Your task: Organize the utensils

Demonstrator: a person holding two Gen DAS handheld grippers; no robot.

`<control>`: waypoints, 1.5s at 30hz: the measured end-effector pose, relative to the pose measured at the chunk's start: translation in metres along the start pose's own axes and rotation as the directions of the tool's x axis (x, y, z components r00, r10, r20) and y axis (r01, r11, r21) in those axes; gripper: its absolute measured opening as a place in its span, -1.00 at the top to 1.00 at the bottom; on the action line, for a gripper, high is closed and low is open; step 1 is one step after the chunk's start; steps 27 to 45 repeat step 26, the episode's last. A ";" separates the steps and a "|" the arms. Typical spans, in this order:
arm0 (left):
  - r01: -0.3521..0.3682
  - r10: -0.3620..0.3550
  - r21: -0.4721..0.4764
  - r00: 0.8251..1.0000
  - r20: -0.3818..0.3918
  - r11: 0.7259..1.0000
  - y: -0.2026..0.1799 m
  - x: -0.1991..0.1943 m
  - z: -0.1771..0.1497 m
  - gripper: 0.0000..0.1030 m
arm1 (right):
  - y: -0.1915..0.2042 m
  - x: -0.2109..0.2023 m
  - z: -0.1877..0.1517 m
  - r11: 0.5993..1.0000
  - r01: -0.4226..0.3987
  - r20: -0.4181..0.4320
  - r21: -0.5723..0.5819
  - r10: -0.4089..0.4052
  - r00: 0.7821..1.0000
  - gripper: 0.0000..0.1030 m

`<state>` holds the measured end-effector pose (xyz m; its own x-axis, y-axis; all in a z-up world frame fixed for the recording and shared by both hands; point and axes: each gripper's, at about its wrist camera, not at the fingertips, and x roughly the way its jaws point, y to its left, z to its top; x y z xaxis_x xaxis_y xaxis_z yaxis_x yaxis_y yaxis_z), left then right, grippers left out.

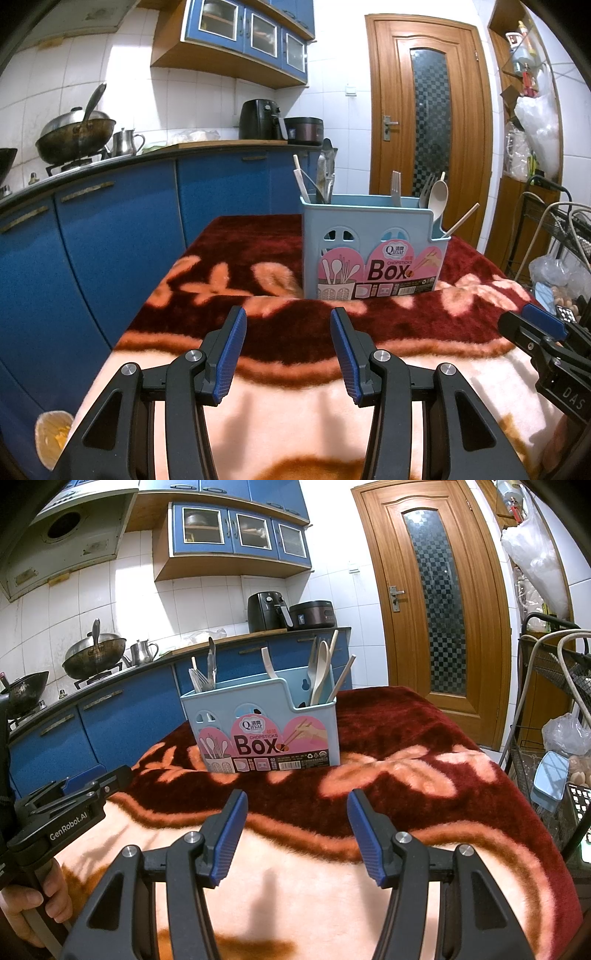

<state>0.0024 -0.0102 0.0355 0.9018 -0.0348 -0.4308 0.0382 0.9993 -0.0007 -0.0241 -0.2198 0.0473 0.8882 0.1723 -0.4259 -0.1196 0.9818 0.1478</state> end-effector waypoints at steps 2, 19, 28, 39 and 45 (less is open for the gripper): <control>0.001 -0.001 0.000 1.000 0.000 1.000 0.000 0.000 0.000 0.06 | 0.000 0.000 0.000 1.000 0.000 0.001 -0.001 0.000 1.000 -0.15; 0.002 -0.002 -0.001 1.000 0.003 1.000 0.000 -0.001 0.001 0.06 | 0.000 0.000 0.000 1.000 0.000 0.001 -0.001 0.000 1.000 -0.15; 0.006 -0.006 -0.001 1.000 -0.005 1.000 0.000 0.002 0.000 0.06 | 0.000 0.000 0.000 1.000 0.000 0.000 -0.001 0.000 1.000 -0.15; 0.006 -0.006 -0.001 1.000 -0.005 1.000 0.000 0.002 0.000 0.06 | 0.000 0.000 0.000 1.000 0.000 0.000 -0.001 0.000 1.000 -0.15; 0.006 -0.006 -0.001 1.000 -0.005 1.000 0.000 0.002 0.000 0.06 | 0.000 0.000 0.000 1.000 0.000 0.000 -0.001 0.000 1.000 -0.15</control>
